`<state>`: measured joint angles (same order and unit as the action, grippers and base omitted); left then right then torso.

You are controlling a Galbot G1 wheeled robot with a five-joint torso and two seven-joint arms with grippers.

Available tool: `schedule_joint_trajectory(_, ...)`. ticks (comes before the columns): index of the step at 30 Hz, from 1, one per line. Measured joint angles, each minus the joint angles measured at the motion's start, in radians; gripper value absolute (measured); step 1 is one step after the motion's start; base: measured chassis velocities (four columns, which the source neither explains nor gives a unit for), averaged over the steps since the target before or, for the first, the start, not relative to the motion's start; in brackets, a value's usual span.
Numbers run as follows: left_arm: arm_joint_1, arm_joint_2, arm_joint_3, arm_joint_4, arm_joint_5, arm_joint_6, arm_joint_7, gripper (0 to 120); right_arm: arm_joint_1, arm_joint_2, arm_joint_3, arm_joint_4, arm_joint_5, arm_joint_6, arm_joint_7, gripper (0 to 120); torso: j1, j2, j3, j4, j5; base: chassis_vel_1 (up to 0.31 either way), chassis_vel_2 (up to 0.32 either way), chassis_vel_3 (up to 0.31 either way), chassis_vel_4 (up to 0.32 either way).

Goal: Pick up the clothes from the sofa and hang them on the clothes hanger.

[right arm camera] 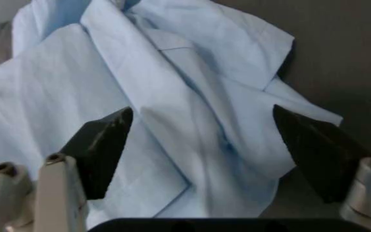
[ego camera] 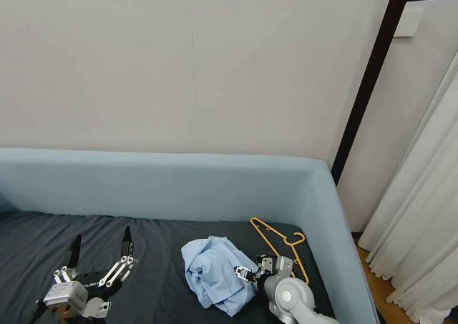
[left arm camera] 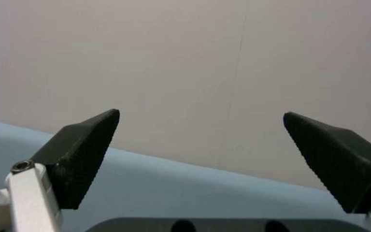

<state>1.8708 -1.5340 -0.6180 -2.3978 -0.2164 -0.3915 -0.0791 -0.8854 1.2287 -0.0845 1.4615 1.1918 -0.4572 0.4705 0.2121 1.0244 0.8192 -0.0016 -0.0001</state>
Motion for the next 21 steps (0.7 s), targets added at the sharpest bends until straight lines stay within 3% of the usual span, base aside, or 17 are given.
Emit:
schedule_joint_trajectory(9, -0.004, -0.005, 0.003, 0.012, 0.000, -0.003, 0.000, 100, -0.012, -0.009, -0.002, -0.007, -0.028, 0.005, -0.032, 45, 0.000, 0.000, 0.000, 0.0000, -0.0001, 0.000, 0.000, 0.000, 0.000)
schedule_joint_trajectory(21, -0.007, -0.008, 0.004, 0.011, 0.000, -0.005, 0.001, 100, -0.036, -0.024, -0.012, 0.047, -0.049, 0.049, -0.069, 6, 0.000, 0.000, 0.000, 0.0001, 0.0000, 0.000, 0.000, 0.000, 0.000)
